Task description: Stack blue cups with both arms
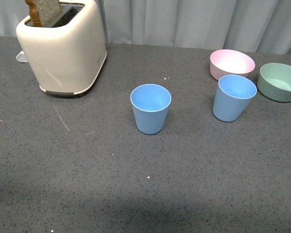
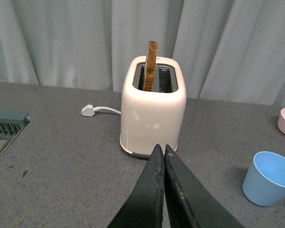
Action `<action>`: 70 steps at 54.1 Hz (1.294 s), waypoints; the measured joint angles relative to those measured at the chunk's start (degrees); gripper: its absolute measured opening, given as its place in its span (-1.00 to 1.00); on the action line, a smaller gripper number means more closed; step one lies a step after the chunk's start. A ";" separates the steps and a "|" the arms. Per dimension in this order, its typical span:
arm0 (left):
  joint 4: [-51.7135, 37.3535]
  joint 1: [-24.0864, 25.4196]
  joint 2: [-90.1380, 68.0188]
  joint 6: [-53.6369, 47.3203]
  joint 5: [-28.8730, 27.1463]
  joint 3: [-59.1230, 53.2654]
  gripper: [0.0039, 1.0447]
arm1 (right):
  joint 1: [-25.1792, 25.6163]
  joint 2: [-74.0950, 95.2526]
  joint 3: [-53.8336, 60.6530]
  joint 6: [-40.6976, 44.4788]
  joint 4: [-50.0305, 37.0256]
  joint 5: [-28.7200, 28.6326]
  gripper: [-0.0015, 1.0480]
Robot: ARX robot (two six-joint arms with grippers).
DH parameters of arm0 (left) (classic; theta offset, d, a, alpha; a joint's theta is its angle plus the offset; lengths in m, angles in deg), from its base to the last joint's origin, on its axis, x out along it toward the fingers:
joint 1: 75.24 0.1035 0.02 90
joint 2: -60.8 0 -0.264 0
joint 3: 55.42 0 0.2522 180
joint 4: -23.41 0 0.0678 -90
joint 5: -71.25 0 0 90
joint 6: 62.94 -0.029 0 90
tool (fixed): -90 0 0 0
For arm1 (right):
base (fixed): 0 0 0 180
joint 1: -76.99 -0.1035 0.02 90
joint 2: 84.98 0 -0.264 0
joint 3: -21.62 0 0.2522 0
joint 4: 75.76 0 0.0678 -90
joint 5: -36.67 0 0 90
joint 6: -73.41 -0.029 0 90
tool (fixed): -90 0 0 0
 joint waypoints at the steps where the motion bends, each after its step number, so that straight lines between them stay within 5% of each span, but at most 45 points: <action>1: 0.94 0.02 1.11 0.00 -0.04 -0.15 -0.93 | 0.00 0.00 0.00 0.00 0.00 0.00 0.82; 24: 18.97 0.02 21.09 0.00 -0.02 -0.33 -0.93 | 0.00 0.00 0.00 0.00 0.00 0.00 0.82; 65: 34.14 0.02 36.50 0.00 -0.02 -0.33 -0.93 | 0.00 0.00 0.00 0.00 0.00 0.00 0.82; 70: 41.42 0.02 41.92 -0.02 0.04 -0.31 -0.93 | 0.00 0.00 0.00 0.00 0.00 0.00 0.82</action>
